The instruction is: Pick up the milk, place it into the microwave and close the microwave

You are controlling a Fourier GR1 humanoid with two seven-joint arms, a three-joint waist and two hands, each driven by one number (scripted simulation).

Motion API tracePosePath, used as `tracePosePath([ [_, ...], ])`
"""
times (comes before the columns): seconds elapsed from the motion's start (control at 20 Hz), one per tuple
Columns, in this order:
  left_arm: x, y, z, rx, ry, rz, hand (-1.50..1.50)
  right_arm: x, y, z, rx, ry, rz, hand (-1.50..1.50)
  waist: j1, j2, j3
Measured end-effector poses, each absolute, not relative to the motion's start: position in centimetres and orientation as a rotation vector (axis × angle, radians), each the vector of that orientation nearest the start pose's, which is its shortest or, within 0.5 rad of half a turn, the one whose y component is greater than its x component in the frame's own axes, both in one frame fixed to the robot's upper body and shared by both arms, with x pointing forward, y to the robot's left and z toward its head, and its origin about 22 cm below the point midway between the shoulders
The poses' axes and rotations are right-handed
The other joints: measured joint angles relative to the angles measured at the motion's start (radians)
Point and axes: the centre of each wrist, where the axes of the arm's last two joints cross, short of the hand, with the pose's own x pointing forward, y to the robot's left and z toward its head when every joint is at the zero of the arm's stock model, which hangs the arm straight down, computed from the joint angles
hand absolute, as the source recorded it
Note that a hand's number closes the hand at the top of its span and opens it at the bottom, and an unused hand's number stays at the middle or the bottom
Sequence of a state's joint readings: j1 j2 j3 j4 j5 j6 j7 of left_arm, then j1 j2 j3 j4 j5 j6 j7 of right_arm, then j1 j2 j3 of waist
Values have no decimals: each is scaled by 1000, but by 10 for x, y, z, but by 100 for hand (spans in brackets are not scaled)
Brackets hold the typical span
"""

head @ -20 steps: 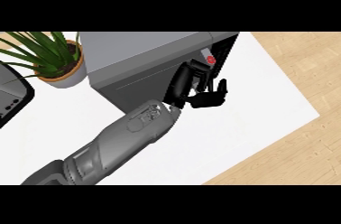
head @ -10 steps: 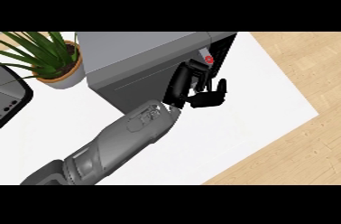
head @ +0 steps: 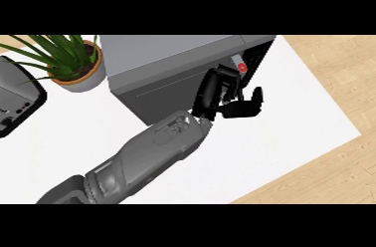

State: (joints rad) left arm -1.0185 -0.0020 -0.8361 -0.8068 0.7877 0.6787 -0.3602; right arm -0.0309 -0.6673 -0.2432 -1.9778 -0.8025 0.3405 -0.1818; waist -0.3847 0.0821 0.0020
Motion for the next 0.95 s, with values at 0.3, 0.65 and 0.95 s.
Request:
tracePosePath([
  [0.3,348,-16,68,-216,-1803,-328,150,214,-360,200,378,-2239,326,-150,25,0,0],
  [0.65,347,-19,66,-291,-1795,-412,-150,207,-364,206,346,-2246,306,-150,61,1,-1],
  [0.95,345,-19,62,-337,-1783,-434,-150,200,-368,210,322,-2246,293,-150,90,-4,-2],
])
